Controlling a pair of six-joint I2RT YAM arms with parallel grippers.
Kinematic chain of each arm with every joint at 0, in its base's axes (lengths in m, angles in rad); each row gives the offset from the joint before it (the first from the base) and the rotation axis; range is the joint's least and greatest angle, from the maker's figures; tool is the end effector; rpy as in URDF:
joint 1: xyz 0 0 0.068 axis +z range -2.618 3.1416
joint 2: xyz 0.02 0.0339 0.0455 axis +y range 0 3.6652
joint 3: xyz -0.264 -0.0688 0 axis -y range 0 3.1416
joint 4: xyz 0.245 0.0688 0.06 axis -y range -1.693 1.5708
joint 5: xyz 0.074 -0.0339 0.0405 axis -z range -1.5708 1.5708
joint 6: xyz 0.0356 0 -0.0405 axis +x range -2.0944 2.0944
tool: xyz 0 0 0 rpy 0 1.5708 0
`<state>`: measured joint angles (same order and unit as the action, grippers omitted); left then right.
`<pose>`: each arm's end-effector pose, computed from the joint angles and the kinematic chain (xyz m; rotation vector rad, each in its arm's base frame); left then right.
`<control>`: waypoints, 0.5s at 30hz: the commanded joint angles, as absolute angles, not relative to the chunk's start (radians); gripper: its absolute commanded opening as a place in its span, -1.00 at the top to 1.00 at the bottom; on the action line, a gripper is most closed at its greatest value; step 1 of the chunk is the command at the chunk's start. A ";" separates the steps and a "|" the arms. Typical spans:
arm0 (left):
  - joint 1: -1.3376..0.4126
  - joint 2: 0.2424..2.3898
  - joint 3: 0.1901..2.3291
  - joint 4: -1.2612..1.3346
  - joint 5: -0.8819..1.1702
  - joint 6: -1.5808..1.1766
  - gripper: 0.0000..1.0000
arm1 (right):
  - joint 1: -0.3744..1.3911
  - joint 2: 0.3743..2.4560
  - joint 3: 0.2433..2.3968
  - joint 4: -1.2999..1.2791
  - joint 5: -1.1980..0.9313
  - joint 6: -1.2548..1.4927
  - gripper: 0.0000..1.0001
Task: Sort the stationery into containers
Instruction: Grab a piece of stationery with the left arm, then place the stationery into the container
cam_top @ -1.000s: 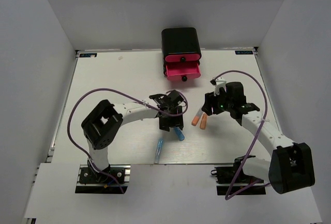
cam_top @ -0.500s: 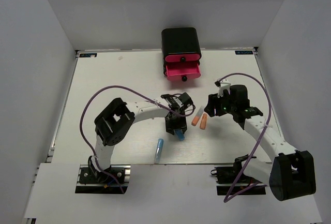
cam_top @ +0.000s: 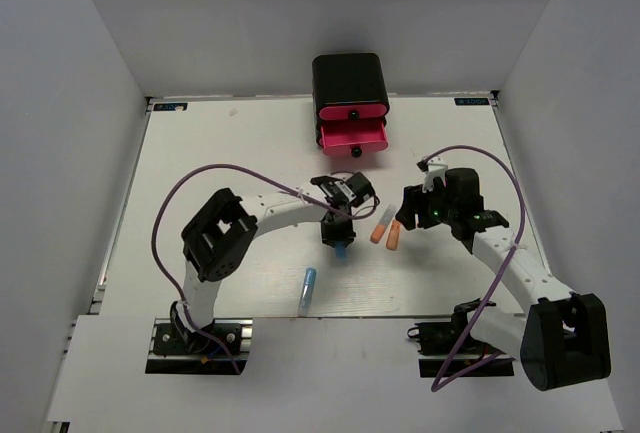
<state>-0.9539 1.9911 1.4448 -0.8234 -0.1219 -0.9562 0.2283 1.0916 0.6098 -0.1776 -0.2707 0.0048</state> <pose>0.2292 -0.3157 0.1714 -0.0214 2.9232 -0.1377 0.2207 0.0611 0.2211 -0.3968 2.2006 0.4289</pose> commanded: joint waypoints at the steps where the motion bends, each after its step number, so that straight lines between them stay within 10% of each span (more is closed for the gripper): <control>1: -0.922 1.862 1.557 -0.802 -0.259 -0.873 0.65 | 0.218 1.072 0.607 -0.149 -0.270 0.020 -0.32; 15: -0.713 2.009 1.997 -0.700 -0.353 -1.011 0.68 | 0.216 1.060 0.588 -0.123 -0.270 0.020 -0.32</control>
